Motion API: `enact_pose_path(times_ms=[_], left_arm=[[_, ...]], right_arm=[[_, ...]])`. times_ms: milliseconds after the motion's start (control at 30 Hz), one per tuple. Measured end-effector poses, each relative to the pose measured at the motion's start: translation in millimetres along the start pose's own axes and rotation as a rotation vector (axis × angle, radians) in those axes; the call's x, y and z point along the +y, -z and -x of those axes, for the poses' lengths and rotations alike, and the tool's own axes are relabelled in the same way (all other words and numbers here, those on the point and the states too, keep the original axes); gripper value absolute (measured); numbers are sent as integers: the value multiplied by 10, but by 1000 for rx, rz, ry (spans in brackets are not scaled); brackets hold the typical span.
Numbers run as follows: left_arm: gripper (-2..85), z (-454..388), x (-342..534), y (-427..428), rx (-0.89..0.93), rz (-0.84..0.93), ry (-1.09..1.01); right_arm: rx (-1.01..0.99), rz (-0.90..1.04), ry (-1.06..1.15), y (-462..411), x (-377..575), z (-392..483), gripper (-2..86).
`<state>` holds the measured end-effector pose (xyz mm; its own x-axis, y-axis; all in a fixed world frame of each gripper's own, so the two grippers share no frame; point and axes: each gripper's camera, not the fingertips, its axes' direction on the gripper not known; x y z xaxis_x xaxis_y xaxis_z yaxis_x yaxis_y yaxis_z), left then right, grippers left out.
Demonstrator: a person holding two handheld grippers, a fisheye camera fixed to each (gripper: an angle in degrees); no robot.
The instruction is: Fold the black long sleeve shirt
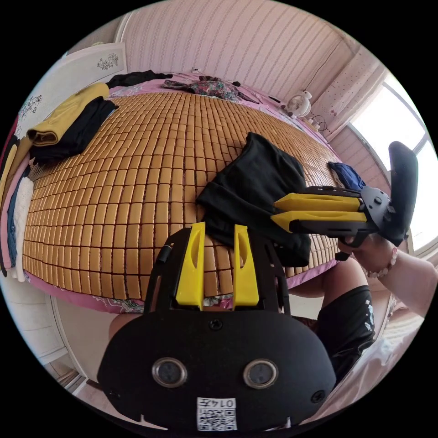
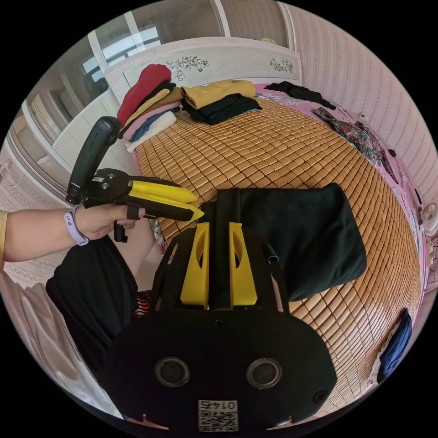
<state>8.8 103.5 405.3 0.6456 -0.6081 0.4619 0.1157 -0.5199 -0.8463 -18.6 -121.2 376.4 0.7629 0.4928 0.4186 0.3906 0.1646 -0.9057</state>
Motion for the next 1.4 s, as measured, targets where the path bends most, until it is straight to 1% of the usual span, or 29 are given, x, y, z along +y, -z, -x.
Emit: enact_pose_path(times_ms=[33, 100, 133, 167, 200, 267, 300, 367, 433, 500, 533, 600, 700, 833, 967, 1100, 1133, 1200, 1267, 1333, 1400], left_arm=[[75, 43, -59, -81, -6, 27, 18], [71, 84, -117, -173, -5, 60, 22], [68, 72, -131, -191, -22, 51, -13], [66, 37, -131, -190, -48, 43, -74], [64, 23, -129, -180, -62, 37, -98], [57, 32, -125, -114, -78, 27, -142], [54, 52, -126, -94, -68, 27, -140], [43, 162, -126, 0, -13, 27, -113], [35, 231, -115, 66, 23, 31, -90], [27, 257, -91, 131, 27, 25, -85], [22, 262, -68, 172, 25, 16, -81], [21, 277, -27, 227, 31, -2, -63], [19, 320, 30, 315, 49, -28, -20], [16, 294, 97, 449, 28, -40, -47], [15, 278, 163, 597, 23, -32, -69], [14, 249, 238, 737, 18, -23, -89], [14, 231, 274, 785, 12, -24, -97], [12, 209, 332, 859, 7, -28, -99], [10, 196, 417, 954, 16, -36, -87], [9, 204, 473, 1026, 33, -32, -56], [7, 210, 515, 1106, 51, -13, -23]], right_arm=[[19, 17, 1, -58, -11, 6, 80], [82, 137, 3, -338, -14, 5, 73], [95, 146, 7, -378, 0, 1, 69], [127, 104, 27, -352, 32, 9, 60], [147, 103, 17, -323, 44, -19, 50], [83, 107, -18, -225, 72, -110, 37], [40, 69, -68, -94, 142, -196, 27], [20, -29, -161, 166, 337, -331, 14], [51, -106, -251, 425, 609, -443, 14], [94, -172, -427, 699, 1060, -583, 15], [101, -183, -473, 746, 1183, -616, 16], [115, -176, -671, 826, 1671, -754, 17], [141, -177, -839, 865, 2089, -813, 29], [120, -197, -781, 862, 2080, -735, 62], [101, -111, -666, 611, 1836, -701, 100], [137, -60, -602, 493, 1702, -608, 95], [151, -66, -589, 504, 1690, -570, 94], [180, -138, -540, 565, 1691, -387, 91], [137, -154, -506, 513, 1717, -295, 88], [128, -76, -525, 330, 1771, -302, 75], [120, -17, -604, 180, 1954, -379, 57]])
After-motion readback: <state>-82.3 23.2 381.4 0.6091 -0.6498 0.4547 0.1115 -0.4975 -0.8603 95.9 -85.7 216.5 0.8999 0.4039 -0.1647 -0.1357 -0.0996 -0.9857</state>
